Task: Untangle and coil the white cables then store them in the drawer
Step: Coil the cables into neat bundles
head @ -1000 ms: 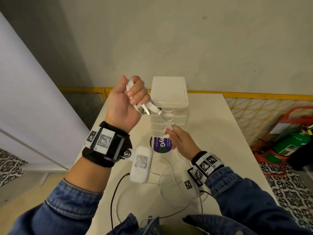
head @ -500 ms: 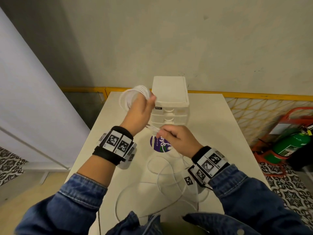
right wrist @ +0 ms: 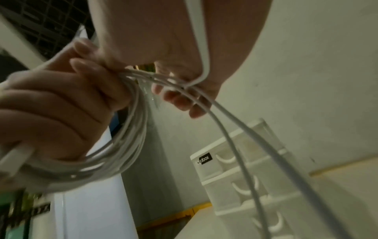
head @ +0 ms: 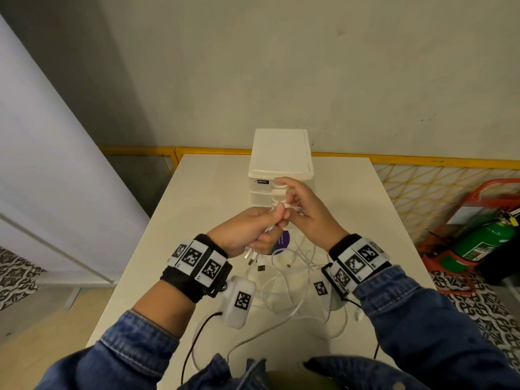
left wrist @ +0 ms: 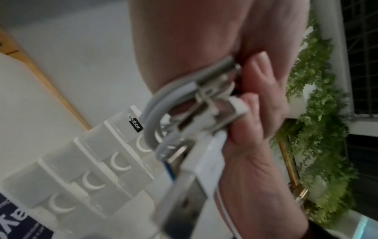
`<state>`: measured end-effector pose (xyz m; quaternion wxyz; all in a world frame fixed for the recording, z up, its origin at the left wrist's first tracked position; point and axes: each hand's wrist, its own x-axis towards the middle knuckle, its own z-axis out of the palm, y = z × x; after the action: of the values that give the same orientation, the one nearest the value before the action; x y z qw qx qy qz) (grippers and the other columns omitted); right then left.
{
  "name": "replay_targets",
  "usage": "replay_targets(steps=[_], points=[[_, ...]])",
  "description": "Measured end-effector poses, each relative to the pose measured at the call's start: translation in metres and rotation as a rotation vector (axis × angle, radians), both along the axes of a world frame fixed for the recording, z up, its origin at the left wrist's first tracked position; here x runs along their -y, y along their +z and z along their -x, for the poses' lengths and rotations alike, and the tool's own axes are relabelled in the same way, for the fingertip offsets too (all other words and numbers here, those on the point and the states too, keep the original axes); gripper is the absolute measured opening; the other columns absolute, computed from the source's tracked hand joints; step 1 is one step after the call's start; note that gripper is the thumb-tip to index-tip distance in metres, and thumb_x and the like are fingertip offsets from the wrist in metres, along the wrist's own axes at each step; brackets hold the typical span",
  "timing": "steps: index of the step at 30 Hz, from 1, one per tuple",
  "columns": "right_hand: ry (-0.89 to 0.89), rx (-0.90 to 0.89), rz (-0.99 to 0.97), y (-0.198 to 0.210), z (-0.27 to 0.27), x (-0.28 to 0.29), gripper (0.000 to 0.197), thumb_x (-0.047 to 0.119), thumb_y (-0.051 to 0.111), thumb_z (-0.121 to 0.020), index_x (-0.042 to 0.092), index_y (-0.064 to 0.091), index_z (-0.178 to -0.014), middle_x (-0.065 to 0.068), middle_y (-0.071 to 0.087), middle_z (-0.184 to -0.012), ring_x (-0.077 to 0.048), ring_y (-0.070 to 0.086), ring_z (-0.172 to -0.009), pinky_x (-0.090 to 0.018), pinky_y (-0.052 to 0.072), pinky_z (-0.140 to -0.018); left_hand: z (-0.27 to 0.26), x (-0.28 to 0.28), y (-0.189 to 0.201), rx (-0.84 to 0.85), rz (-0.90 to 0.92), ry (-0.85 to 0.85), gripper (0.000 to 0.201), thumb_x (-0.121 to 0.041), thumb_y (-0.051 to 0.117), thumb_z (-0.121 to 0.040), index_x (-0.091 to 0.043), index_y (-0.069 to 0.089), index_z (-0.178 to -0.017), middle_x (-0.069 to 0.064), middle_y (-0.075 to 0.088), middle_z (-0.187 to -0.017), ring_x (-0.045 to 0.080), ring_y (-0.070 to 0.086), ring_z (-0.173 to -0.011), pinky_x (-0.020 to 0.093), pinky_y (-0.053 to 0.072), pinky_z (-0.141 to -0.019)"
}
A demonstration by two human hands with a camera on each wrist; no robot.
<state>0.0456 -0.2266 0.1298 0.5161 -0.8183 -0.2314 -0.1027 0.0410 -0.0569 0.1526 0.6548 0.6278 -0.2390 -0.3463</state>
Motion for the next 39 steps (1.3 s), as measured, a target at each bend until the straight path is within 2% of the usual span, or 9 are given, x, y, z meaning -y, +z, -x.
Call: replay_targets(steps=[3, 6, 11, 16, 23, 27, 31, 34, 39], points=[[0.115, -0.118, -0.106, -0.002, 0.001, -0.004, 0.067, 0.072, 0.039, -0.078, 0.015, 0.059, -0.11, 0.002, 0.062, -0.098, -0.013, 0.059, -0.094, -0.021, 0.045, -0.086, 0.001, 0.0, -0.001, -0.053, 0.082, 0.035, 0.043, -0.054, 0.05, -0.086, -0.014, 0.046, -0.072, -0.008, 0.033, -0.041, 0.005, 0.025, -0.031, 0.02, 0.023, -0.038], [0.104, -0.152, -0.156, -0.004, 0.001, -0.011, 0.058, 0.074, 0.04, -0.076, 0.02, 0.057, -0.088, 0.011, 0.064, -0.076, -0.005, 0.059, -0.078, -0.022, 0.045, -0.079, -0.001, -0.001, -0.002, -0.158, 0.143, 0.014, 0.044, -0.055, 0.063, -0.076, -0.016, 0.048, -0.062, -0.004, 0.038, -0.045, 0.008, 0.035, -0.034, 0.02, 0.034, -0.04], [0.104, -0.179, -0.23, -0.008, 0.006, -0.019, 0.056, 0.078, 0.047, -0.07, 0.022, 0.049, -0.075, -0.001, 0.055, -0.066, -0.018, 0.053, -0.062, -0.027, 0.042, -0.06, 0.001, 0.001, -0.016, -0.362, 0.279, -0.097, 0.052, -0.053, 0.065, -0.076, -0.017, 0.047, -0.042, 0.009, 0.062, -0.067, 0.022, 0.07, -0.069, 0.025, 0.056, -0.061], [0.116, -0.159, -0.259, -0.008, 0.004, -0.024, 0.038, 0.059, 0.051, -0.081, 0.022, 0.051, -0.073, 0.018, 0.058, -0.066, 0.004, 0.049, -0.066, -0.014, 0.04, -0.067, 0.006, 0.006, -0.012, -0.463, 0.426, -0.226, 0.047, -0.045, 0.055, -0.088, -0.014, 0.055, -0.052, -0.001, 0.054, -0.044, 0.01, 0.042, -0.03, 0.015, 0.033, -0.034], [0.0, -0.354, -0.167, -0.034, 0.014, -0.008, 0.029, 0.029, 0.046, -0.095, 0.002, 0.051, -0.084, -0.002, 0.047, -0.05, -0.015, 0.041, -0.038, -0.023, 0.034, -0.041, -0.006, -0.01, 0.012, -0.542, 0.652, -0.231, 0.048, -0.039, 0.046, -0.094, -0.011, 0.053, -0.056, -0.003, 0.032, -0.044, 0.012, 0.029, -0.033, 0.022, 0.026, -0.036], [-0.041, -0.358, -0.127, -0.057, 0.017, -0.012, 0.027, 0.024, 0.047, -0.094, 0.029, 0.052, -0.068, 0.011, 0.046, -0.049, -0.004, 0.04, -0.045, -0.016, 0.035, -0.05, -0.01, -0.012, 0.016, -0.513, 0.726, -0.173, 0.048, -0.043, 0.047, -0.093, -0.014, 0.048, -0.055, -0.003, 0.033, -0.044, 0.012, 0.029, -0.033, 0.024, 0.025, -0.037], [-0.056, -0.4, 0.189, -0.075, 0.02, -0.007, 0.025, 0.022, 0.044, -0.096, 0.019, 0.055, -0.074, 0.006, 0.06, -0.068, -0.004, 0.054, -0.067, -0.024, 0.04, -0.074, -0.015, -0.021, 0.025, -0.541, 0.984, -0.158, 0.054, -0.044, 0.04, -0.096, -0.005, 0.053, -0.06, 0.0, 0.037, -0.048, 0.014, 0.035, -0.04, 0.025, 0.028, -0.044], [-0.077, -0.457, 0.283, -0.09, 0.031, 0.001, 0.023, 0.027, 0.041, -0.098, 0.016, 0.054, -0.082, 0.002, 0.063, -0.076, -0.01, 0.059, -0.071, -0.018, 0.041, -0.07, -0.025, -0.038, 0.039, -0.526, 1.171, -0.043, 0.061, -0.052, 0.032, -0.095, -0.006, 0.05, -0.059, 0.005, 0.04, -0.045, 0.013, 0.034, -0.041, 0.027, 0.031, -0.045], [0.034, -0.396, 0.415, -0.081, 0.034, -0.013, 0.028, 0.04, 0.044, -0.091, 0.019, 0.056, -0.105, -0.001, 0.07, -0.088, -0.015, 0.064, -0.083, -0.025, 0.045, -0.081, -0.031, -0.042, 0.039, -0.335, 1.066, 0.276, 0.06, -0.058, 0.025, -0.092, -0.017, 0.047, -0.054, -0.004, 0.045, -0.04, 0.008, 0.039, -0.033, 0.02, 0.029, -0.039]])
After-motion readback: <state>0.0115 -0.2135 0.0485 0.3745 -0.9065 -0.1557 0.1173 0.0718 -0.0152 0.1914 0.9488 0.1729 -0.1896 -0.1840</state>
